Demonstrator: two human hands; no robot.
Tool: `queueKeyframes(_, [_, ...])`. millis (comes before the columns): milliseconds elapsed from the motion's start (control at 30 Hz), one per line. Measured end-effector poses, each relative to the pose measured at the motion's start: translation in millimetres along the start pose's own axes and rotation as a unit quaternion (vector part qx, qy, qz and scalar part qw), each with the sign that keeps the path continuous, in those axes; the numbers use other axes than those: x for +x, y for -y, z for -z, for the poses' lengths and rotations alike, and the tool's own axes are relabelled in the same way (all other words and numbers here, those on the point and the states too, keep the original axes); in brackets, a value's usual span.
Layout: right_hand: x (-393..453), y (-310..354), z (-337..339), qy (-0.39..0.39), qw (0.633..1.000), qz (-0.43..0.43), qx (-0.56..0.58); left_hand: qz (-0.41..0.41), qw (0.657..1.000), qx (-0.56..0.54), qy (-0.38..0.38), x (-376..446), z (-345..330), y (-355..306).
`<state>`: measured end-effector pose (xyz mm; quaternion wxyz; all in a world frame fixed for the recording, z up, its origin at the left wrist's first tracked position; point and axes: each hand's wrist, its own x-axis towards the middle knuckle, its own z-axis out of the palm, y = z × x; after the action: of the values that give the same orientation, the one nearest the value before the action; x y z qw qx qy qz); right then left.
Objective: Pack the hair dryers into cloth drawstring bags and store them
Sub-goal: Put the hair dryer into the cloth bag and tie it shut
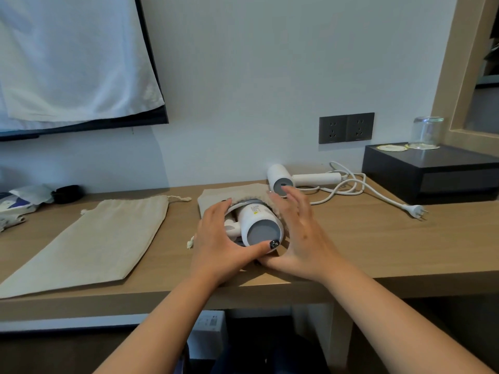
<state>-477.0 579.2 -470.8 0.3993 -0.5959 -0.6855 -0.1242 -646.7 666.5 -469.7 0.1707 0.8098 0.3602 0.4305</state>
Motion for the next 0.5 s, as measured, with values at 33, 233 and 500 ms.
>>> queueKeyframes(33, [1.8,2.9,-1.2,0.029,0.999,0.001,0.028,-0.007,1.000,-0.003,0.007,-0.3,0.2,0.8])
queueKeyframes(233, [4.7,8.6,-11.7,-0.011,0.998,-0.024,0.065,0.085,0.963,-0.253,0.032,2.0,25.8,18.7])
queueKeyframes(500, [3.1,15.0,-12.2,-0.060,0.996,-0.058,0.028,0.148,0.980,-0.127,0.049,3.4,34.8,32.6])
